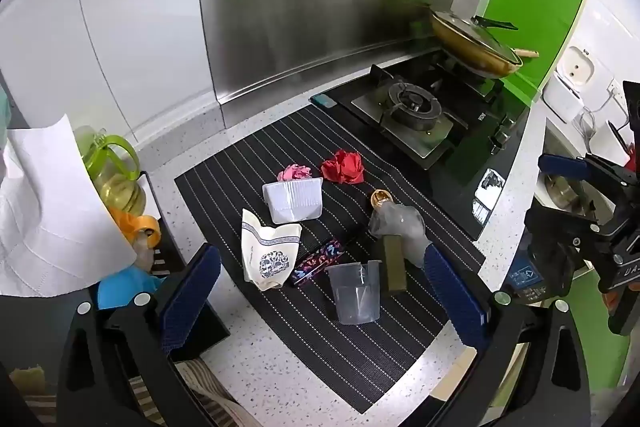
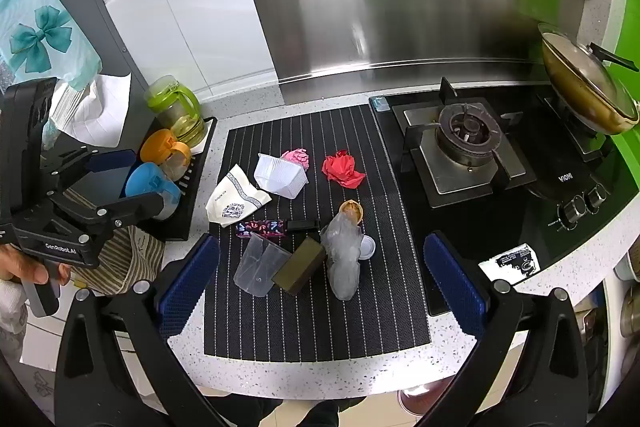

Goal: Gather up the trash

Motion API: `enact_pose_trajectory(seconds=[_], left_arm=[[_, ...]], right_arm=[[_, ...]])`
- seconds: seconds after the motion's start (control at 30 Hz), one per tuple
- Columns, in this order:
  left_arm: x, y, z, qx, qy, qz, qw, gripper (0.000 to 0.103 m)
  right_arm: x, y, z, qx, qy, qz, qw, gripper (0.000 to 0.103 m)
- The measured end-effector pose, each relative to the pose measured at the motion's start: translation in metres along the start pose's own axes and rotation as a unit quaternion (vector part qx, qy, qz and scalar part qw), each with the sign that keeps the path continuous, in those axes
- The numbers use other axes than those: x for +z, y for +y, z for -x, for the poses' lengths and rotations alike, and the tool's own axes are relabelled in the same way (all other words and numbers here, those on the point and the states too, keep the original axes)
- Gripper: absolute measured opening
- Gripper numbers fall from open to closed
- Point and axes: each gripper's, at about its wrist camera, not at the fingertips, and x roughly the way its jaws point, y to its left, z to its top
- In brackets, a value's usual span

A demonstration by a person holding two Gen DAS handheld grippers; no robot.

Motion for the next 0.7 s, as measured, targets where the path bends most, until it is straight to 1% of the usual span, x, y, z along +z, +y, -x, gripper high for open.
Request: enact_pose_trajectory(seconds=[0.03, 0.2, 0.33, 0.43, 0.63, 0.7], left_arm=[[-0.0005, 0.0024, 0.0018, -0.009, -0.011, 0.01, 0.9998, 0.097], [-0.0021, 0.0056, 0.0072, -0.007, -0.018, 0.01, 0.9998, 0.097], [-0.0015, 0.0053, 0.0068, 0.0, -0.017, 0.007, 0.9998, 0.097], [-0.0032, 0.0084, 0.0071, -0.002, -0.017, 0.01, 0.9998, 0.097], [-0.0017, 0.004, 0.0045, -0.006, -0.018, -0.01, 0.9998, 0.097], [-0.0014, 0.0048, 0.0047, -0.008, -0.018, -0.008, 0.9998, 0.097]], right_arm=[[0.0001, 0.0, -0.0003, 0.0, 0.0, 0.0, 1.0, 0.1], [0.0017, 0.0008, -0.0028, -0.001, 0.001, 0.001, 1.0, 0.1], [-0.0003, 0.002, -0.0001, -0.001, -0.003, 0.001, 1.0, 0.1], [-0.001, 0.0024, -0.0002, -0.001, -0.002, 0.001, 1.0, 0.1], [-0.0012, -0.0017, -0.0011, -0.004, 0.001, -0.001, 1.0, 0.1], [-0.001, -0.0021, -0.0012, -0.004, 0.002, -0.001, 1.0, 0.1]])
